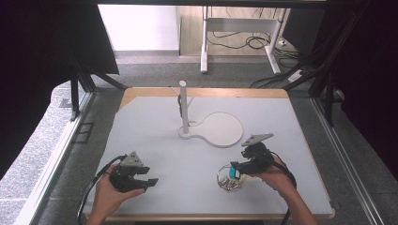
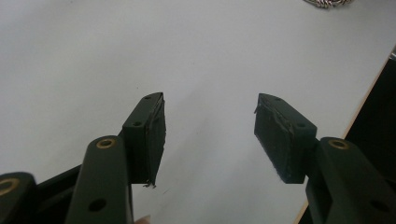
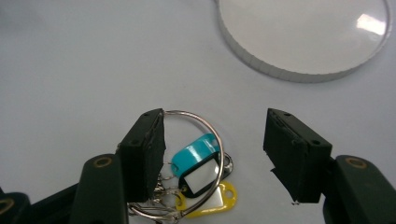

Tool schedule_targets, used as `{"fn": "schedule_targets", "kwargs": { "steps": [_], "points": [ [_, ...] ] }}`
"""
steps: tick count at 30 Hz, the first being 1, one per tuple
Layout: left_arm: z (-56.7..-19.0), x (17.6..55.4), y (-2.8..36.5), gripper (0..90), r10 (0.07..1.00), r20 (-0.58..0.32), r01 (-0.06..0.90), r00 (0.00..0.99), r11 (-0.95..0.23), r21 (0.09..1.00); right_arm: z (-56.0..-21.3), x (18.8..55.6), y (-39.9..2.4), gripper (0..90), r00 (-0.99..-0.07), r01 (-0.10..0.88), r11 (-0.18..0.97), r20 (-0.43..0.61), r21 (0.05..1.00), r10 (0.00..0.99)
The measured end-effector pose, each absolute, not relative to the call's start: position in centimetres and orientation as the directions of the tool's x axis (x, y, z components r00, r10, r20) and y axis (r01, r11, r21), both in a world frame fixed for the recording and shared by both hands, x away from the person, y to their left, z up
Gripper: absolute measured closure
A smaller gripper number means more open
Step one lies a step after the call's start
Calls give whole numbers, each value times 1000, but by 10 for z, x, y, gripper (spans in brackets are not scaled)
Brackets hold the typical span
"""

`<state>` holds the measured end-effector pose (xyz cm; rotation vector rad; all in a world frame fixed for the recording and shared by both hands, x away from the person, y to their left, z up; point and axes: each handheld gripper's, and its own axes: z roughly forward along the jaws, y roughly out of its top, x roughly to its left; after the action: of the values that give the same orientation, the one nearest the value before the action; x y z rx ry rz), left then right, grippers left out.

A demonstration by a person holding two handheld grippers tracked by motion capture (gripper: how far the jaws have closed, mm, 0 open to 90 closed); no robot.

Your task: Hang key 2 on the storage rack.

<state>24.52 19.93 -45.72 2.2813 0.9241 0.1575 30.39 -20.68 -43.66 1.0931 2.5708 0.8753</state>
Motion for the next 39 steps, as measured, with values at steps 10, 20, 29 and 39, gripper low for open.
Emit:
{"fn": "schedule_targets", "kwargs": {
  "steps": [10,20,29,39],
  "points": [
    [-456,243,204,436,659,-155,588,736,-509,629,-448,308,-193,492,-736,594,654,-10,468,677],
    [-457,242,204,436,656,-153,587,739,-515,624,-453,321,-197,552,-725,641,672,6,371,688],
    [-457,241,205,436,657,-147,585,739,-517,625,-464,330,-195,611,-721,664,684,13,302,693],
    [-459,240,202,435,653,-142,584,744,-530,615,-473,337,-196,634,-708,690,676,45,260,705]
  ]
}}
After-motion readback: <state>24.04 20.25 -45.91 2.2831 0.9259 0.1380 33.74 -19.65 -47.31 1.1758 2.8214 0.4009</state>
